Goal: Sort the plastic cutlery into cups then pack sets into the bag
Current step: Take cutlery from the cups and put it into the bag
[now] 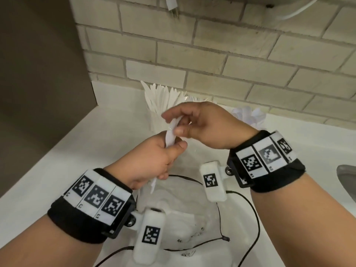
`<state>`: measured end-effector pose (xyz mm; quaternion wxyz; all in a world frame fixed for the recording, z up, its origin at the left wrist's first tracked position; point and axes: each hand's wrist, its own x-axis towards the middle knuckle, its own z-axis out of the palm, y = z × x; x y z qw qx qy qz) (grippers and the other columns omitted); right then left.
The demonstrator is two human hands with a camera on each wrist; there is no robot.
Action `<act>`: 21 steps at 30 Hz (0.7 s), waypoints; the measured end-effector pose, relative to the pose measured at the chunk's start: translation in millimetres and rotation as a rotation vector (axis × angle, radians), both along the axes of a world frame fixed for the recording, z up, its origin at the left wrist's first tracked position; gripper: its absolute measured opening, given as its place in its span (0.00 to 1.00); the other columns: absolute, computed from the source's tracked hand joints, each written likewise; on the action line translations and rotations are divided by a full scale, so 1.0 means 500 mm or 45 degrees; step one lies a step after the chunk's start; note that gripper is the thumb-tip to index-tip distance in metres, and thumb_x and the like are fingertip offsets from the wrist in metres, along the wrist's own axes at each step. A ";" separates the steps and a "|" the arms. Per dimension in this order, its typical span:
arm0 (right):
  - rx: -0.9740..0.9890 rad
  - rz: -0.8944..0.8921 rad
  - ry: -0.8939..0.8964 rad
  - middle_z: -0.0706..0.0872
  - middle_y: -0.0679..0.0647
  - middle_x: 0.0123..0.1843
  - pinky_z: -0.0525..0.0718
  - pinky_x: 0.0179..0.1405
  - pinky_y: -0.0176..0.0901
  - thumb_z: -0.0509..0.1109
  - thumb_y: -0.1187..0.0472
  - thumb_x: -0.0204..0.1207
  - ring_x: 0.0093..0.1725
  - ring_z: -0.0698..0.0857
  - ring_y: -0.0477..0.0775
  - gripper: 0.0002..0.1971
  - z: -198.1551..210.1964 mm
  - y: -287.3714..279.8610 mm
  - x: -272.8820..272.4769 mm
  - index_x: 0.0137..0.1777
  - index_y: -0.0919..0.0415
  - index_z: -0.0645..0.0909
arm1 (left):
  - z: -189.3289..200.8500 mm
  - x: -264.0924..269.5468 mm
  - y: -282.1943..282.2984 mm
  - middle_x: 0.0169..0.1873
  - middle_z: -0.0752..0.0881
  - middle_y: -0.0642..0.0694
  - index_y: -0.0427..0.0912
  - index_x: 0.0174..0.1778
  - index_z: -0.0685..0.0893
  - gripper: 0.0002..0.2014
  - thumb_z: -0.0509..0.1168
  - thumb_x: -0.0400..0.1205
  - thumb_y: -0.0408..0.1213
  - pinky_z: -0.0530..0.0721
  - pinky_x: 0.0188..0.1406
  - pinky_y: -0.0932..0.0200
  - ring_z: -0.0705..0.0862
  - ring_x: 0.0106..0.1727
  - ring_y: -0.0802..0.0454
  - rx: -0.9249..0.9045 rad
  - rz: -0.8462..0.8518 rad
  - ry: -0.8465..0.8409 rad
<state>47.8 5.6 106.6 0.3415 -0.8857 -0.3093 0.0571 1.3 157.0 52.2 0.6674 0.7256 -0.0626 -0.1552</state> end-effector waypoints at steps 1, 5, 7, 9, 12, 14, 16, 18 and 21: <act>0.019 -0.062 -0.011 0.87 0.44 0.45 0.79 0.42 0.26 0.71 0.65 0.77 0.37 0.83 0.36 0.13 -0.003 -0.004 0.000 0.60 0.53 0.84 | 0.001 -0.004 -0.003 0.22 0.64 0.52 0.47 0.40 0.75 0.08 0.60 0.85 0.42 0.62 0.20 0.62 0.60 0.19 0.58 -0.021 -0.020 0.012; -0.078 -0.217 -0.091 0.84 0.39 0.38 0.74 0.33 0.20 0.68 0.61 0.80 0.29 0.81 0.31 0.06 -0.008 -0.025 -0.012 0.51 0.51 0.85 | 0.001 -0.017 -0.011 0.18 0.65 0.57 0.51 0.33 0.72 0.13 0.62 0.84 0.45 0.59 0.20 0.63 0.61 0.19 0.58 0.034 -0.020 -0.050; -0.071 -0.246 -0.060 0.84 0.42 0.34 0.77 0.29 0.26 0.65 0.58 0.82 0.26 0.82 0.38 0.06 -0.005 -0.030 -0.023 0.51 0.49 0.84 | -0.001 -0.013 -0.012 0.23 0.74 0.60 0.52 0.38 0.75 0.09 0.67 0.80 0.48 0.67 0.22 0.66 0.70 0.21 0.62 0.242 0.032 -0.212; -0.111 -0.279 -0.038 0.83 0.46 0.30 0.79 0.30 0.35 0.61 0.58 0.84 0.24 0.82 0.42 0.10 0.000 -0.025 -0.039 0.52 0.55 0.84 | -0.004 -0.005 -0.013 0.37 0.81 0.59 0.50 0.50 0.78 0.13 0.71 0.76 0.51 0.73 0.29 0.63 0.79 0.35 0.61 0.485 0.090 -0.322; -0.115 -0.310 0.014 0.83 0.53 0.29 0.77 0.24 0.40 0.55 0.60 0.86 0.18 0.76 0.43 0.14 0.006 -0.010 -0.061 0.53 0.61 0.83 | -0.006 0.000 -0.019 0.37 0.78 0.52 0.43 0.49 0.73 0.22 0.73 0.73 0.53 0.70 0.29 0.62 0.77 0.36 0.57 0.834 0.169 -0.396; -0.121 -0.327 0.053 0.84 0.52 0.29 0.78 0.23 0.39 0.54 0.51 0.87 0.19 0.78 0.46 0.18 0.009 -0.002 -0.075 0.50 0.62 0.81 | -0.010 0.000 -0.021 0.37 0.77 0.53 0.43 0.51 0.70 0.24 0.74 0.73 0.52 0.72 0.30 0.61 0.78 0.38 0.54 0.917 0.194 -0.403; -0.215 -0.308 0.020 0.85 0.49 0.28 0.80 0.24 0.36 0.55 0.42 0.84 0.18 0.80 0.44 0.20 0.006 0.004 -0.084 0.47 0.58 0.78 | -0.016 0.000 -0.020 0.44 0.79 0.52 0.41 0.60 0.69 0.28 0.75 0.73 0.50 0.78 0.37 0.57 0.81 0.45 0.50 0.918 0.176 -0.416; -0.278 -0.279 -0.059 0.87 0.52 0.32 0.80 0.25 0.36 0.59 0.46 0.84 0.19 0.80 0.41 0.14 -0.006 0.008 -0.082 0.54 0.57 0.75 | -0.019 -0.002 -0.023 0.45 0.80 0.51 0.41 0.61 0.66 0.28 0.75 0.74 0.46 0.78 0.36 0.60 0.81 0.45 0.50 0.879 0.150 -0.456; -0.240 -0.332 -0.123 0.88 0.65 0.44 0.76 0.27 0.36 0.57 0.64 0.84 0.25 0.76 0.46 0.12 -0.035 0.014 -0.070 0.64 0.67 0.73 | -0.022 -0.011 -0.031 0.36 0.77 0.53 0.40 0.52 0.64 0.19 0.70 0.80 0.39 0.72 0.24 0.72 0.79 0.33 0.58 0.818 0.115 -0.598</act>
